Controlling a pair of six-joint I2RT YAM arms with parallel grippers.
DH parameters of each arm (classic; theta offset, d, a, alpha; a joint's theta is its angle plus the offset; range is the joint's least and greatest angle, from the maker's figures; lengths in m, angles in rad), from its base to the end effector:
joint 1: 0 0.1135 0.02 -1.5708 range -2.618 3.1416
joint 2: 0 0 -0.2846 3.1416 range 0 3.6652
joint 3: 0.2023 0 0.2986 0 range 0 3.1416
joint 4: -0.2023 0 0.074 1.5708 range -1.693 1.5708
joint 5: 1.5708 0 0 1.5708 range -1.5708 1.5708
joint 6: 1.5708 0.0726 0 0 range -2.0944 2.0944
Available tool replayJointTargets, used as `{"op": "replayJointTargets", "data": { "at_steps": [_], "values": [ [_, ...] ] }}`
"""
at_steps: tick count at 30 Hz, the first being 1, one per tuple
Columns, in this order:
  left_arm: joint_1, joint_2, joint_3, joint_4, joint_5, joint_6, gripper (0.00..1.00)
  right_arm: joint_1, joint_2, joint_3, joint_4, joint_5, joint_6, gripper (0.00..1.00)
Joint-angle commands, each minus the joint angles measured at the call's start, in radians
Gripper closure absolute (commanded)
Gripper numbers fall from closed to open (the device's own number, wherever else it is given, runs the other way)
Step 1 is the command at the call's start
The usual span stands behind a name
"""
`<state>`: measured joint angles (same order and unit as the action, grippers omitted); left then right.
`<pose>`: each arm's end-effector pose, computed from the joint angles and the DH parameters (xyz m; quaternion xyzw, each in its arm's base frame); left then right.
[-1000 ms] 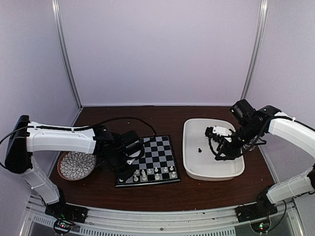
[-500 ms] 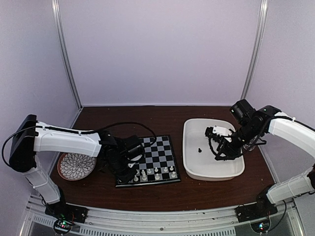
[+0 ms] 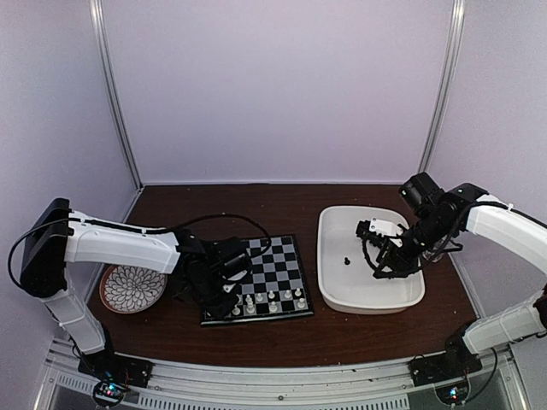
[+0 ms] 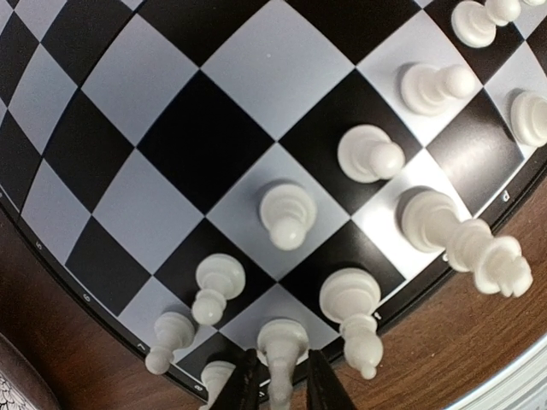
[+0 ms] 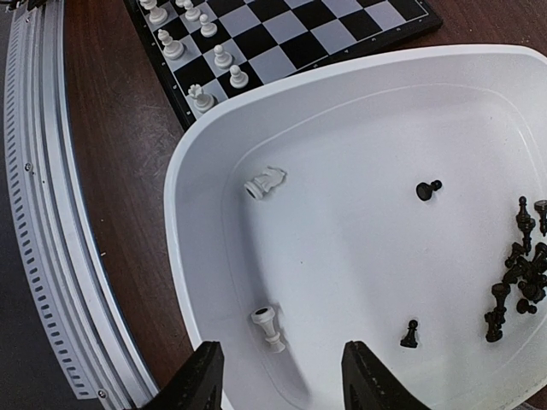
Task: Set up the chess pieces on the board
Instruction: Place the knight at b1, then pick up the knight from the storage box.
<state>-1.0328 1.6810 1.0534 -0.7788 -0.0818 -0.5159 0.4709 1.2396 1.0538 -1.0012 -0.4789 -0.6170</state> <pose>0.1830 -0.2952 0.1288 0.2513 0.9636 -0.0282 0.0871 0.2324 0.1559 0.2592 -0.5322 0.7926 0.2187 0.2018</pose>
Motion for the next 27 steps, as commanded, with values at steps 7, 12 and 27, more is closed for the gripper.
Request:
{"op": "replayJointTargets", "data": {
  "at_steps": [7, 12, 27],
  "values": [
    [0.008, -0.076, 0.065, -0.077, 0.013, -0.01, 0.76, -0.005, -0.022, -0.004, -0.013, 0.002, 0.006, 0.49],
    [0.007, -0.193, 0.204, -0.175, -0.006, 0.035, 0.72, -0.009, 0.002, 0.013, -0.035, 0.027, -0.013, 0.49],
    [0.222, 0.128, 0.735, 0.105, 0.229, 0.148, 0.56, -0.031, 0.316, -0.046, -0.009, 0.141, -0.36, 0.49]
  ]
}}
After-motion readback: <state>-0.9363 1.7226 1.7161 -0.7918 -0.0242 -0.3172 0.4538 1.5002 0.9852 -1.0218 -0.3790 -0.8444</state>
